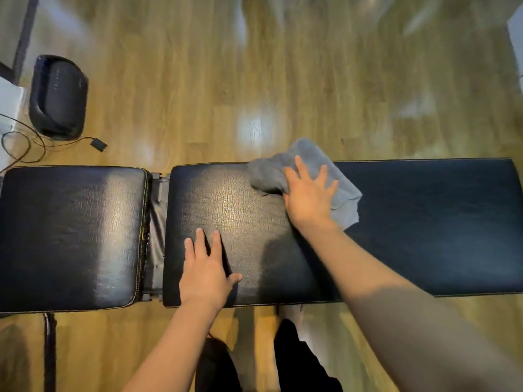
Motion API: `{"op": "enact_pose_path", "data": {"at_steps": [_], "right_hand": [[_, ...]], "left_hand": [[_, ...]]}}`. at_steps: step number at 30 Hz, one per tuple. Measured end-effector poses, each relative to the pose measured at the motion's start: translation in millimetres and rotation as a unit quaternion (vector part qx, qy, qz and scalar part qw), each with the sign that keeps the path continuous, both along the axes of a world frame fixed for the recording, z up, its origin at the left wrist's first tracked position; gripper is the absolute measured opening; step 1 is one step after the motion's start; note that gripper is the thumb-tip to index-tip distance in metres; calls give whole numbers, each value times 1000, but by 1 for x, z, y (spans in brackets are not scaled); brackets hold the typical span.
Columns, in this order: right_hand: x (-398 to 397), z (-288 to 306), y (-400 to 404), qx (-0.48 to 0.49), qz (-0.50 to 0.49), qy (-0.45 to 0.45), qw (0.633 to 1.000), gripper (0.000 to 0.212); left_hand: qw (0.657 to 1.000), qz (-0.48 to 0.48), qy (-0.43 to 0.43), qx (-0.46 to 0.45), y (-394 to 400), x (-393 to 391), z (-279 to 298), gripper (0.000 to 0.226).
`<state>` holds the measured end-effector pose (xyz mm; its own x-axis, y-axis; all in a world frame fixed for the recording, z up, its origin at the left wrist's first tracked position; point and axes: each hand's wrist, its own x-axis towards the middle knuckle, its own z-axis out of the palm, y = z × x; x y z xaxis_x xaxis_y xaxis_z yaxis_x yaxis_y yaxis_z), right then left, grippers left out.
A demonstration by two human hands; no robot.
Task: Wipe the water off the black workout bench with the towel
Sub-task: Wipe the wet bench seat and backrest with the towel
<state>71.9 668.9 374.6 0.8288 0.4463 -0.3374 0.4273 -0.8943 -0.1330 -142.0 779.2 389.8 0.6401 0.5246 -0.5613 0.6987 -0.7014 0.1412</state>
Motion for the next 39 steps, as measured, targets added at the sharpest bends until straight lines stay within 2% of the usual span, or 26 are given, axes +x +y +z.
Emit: {"op": "enact_pose_path", "data": {"at_steps": [4, 6, 8, 11, 13, 15, 17, 20, 22, 25, 28, 29, 31, 33, 35, 37, 39], "right_hand": [[-83, 3, -31, 28, 170, -27, 985, 49], [-127, 1, -65, 40, 235, -10, 971, 44], [-151, 0, -104, 34, 265, 12, 964, 34], [-139, 1, -144, 15, 304, 0, 953, 38], [-107, 0, -149, 5, 276, -26, 961, 52], [-61, 0, -136, -17, 177, -34, 984, 62], [-15, -1, -102, -24, 72, -56, 996, 53], [21, 3, -44, 17, -73, 2, 997, 45], [9, 3, -11, 31, -57, 25, 998, 44], [-55, 4, 8, 39, 92, 24, 995, 45], [-135, 5, -14, 36, 221, 12, 974, 58], [-156, 4, -28, 27, 248, 22, 968, 60], [-182, -3, -61, 12, 282, 18, 959, 50], [-182, -6, -95, 11, 291, 5, 957, 39], [-165, -4, -117, 8, 275, 21, 961, 48], [-138, 0, -119, 5, 221, 33, 975, 56], [-112, 1, -97, 23, 134, 13, 991, 55]], "left_hand": [[999, 0, 31, -27, 3, 2, -1, 110], [998, -17, 40, -52, 13, 1, 2, 109], [996, -25, 39, -74, 22, -4, 6, 110], [995, -38, 38, -85, 26, -8, 8, 113], [995, -38, 44, -79, 21, -8, 6, 115], [997, -32, 36, -63, 14, -8, 3, 116], [998, -32, 27, -47, 14, -7, 0, 116], [998, -34, 21, -51, 13, -12, -3, 115], [998, -37, 2, -59, 19, -12, -3, 109], [993, -13, -74, -96, 36, -19, -7, 80], [967, 93, -198, -132, 48, -30, -2, 50], [962, 113, -214, -129, 51, -34, 0, 47], [965, 103, -214, -114, 53, -42, -1, 46], [974, 74, -186, -109, 50, -48, -5, 47], [983, 49, -145, -105, 41, -52, -10, 56], [987, 43, -128, -89, 33, -54, -14, 63], [987, 53, -129, -74, 29, -50, -16, 66]]}}
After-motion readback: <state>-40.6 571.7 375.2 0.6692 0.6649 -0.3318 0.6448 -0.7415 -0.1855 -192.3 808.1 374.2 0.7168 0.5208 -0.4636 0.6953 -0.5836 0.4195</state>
